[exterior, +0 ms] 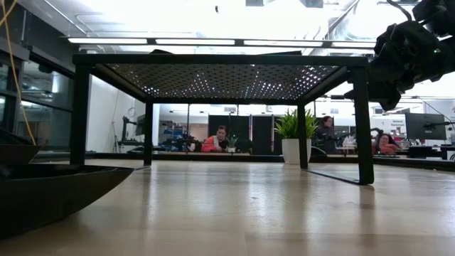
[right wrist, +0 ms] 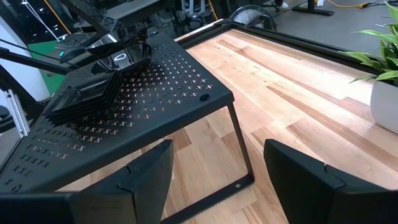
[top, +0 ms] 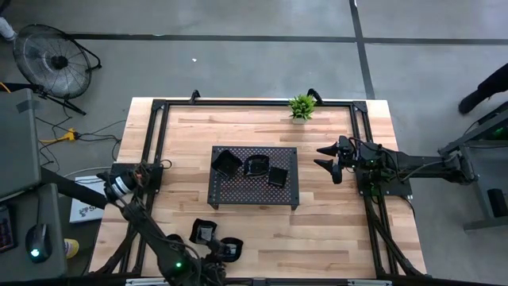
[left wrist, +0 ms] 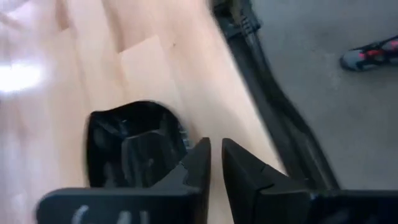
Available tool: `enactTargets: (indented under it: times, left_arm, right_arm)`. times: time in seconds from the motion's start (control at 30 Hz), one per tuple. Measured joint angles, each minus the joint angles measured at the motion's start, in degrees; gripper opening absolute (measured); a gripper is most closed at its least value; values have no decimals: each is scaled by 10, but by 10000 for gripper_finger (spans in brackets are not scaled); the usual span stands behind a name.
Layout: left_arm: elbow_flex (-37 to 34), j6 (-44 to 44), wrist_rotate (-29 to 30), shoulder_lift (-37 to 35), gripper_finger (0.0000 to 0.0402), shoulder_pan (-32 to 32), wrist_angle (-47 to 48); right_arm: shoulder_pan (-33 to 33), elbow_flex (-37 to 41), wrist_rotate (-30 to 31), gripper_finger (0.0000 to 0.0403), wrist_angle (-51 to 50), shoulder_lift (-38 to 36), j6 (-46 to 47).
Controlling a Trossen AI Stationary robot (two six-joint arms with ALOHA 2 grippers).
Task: Pick & Place Mini shaped plates
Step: Stack the right leaf shaped plate on top of the leaf shaped plates on the shelf
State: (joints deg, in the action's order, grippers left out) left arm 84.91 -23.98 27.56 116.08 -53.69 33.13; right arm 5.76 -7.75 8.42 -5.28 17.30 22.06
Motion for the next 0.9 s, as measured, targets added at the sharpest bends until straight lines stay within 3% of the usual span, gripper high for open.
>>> enactTargets:
  times: [0.2,0.33,0.5,0.7,0.9]
  left_arm:
    - [2,28,-58,13,26,0,-29]
    - [2,71,-75,13,40,0,-47]
    - [2,100,-84,13,112,0,-56]
    - [2,63,-106,19,216,19,-69]
    - [2,12,-37,19,233,28,-18]
  right_arm:
    - [0,0,0,246,0,0,0]
    - [0,0,0,246,0,0,0]
    - [0,0,0,246,0,0,0]
    - [0,0,0,246,0,0,0]
    - [0,0,0,246,0,0,0]
